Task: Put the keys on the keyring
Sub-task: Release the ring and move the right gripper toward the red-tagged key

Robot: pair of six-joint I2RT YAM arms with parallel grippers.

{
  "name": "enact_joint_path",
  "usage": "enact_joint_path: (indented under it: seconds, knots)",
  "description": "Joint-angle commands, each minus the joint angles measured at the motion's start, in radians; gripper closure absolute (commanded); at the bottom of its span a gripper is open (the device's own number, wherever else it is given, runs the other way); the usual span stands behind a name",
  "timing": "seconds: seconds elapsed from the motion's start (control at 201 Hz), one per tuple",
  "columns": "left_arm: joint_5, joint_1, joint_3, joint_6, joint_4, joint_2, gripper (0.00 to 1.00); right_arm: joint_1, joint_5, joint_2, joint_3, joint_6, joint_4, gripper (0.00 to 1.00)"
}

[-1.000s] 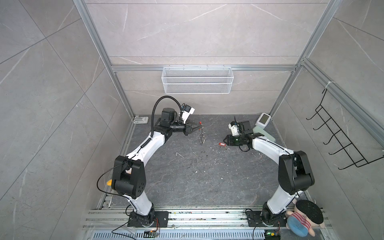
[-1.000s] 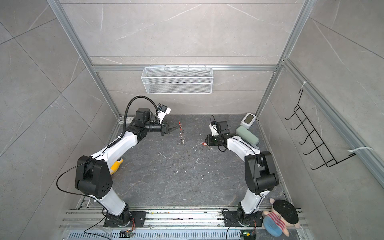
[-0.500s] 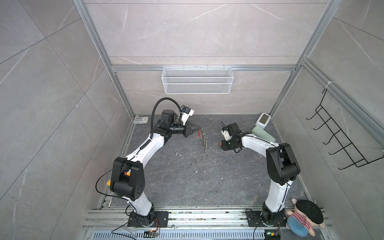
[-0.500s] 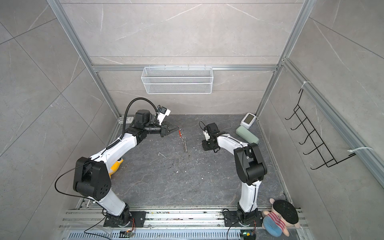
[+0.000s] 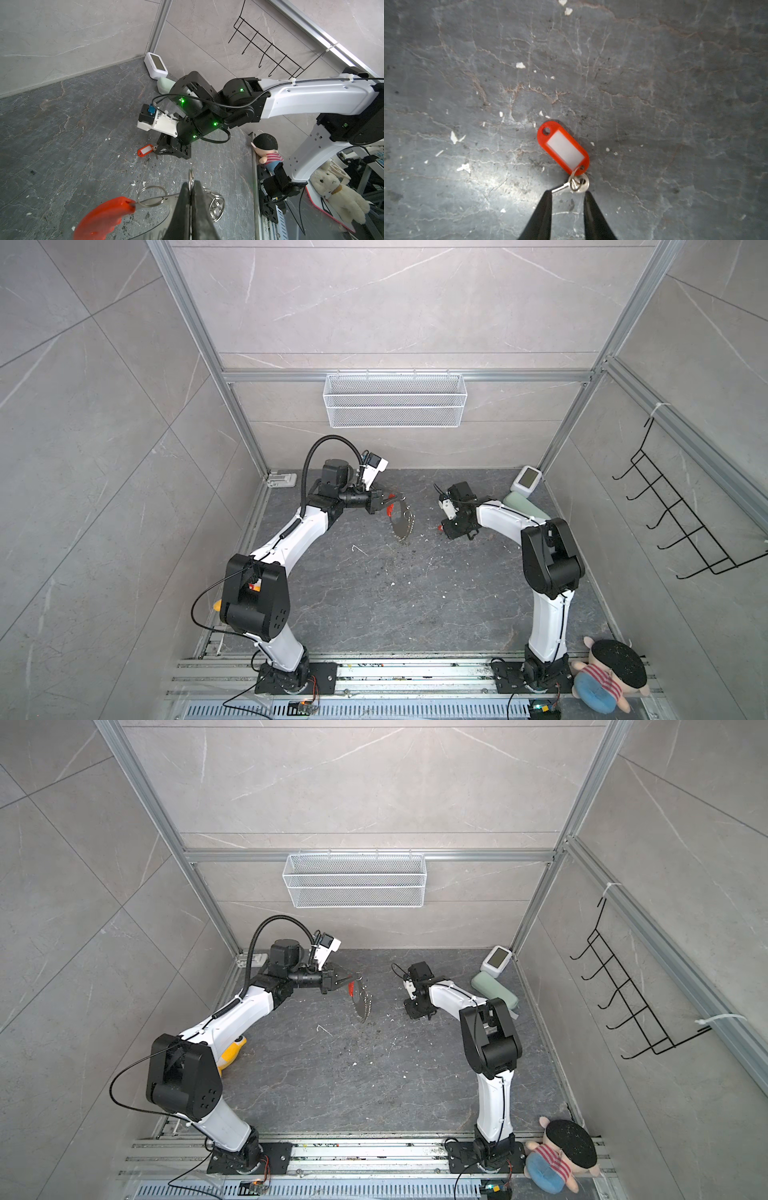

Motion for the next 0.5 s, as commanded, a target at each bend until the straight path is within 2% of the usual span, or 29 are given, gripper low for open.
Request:
enact_joint_path:
  seconds: [0.0,0.498]
  knots:
    - [0.048,0.000,0.045,-0.003,0.033,-0.010,1.00,0.001,0.032,0.028,0.018,-0.040,-0.027,0.71]
    - [0.058,-0.001,0.045,-0.006,0.024,-0.001,1.00,0.000,0.041,0.070,0.034,-0.047,-0.008,0.71]
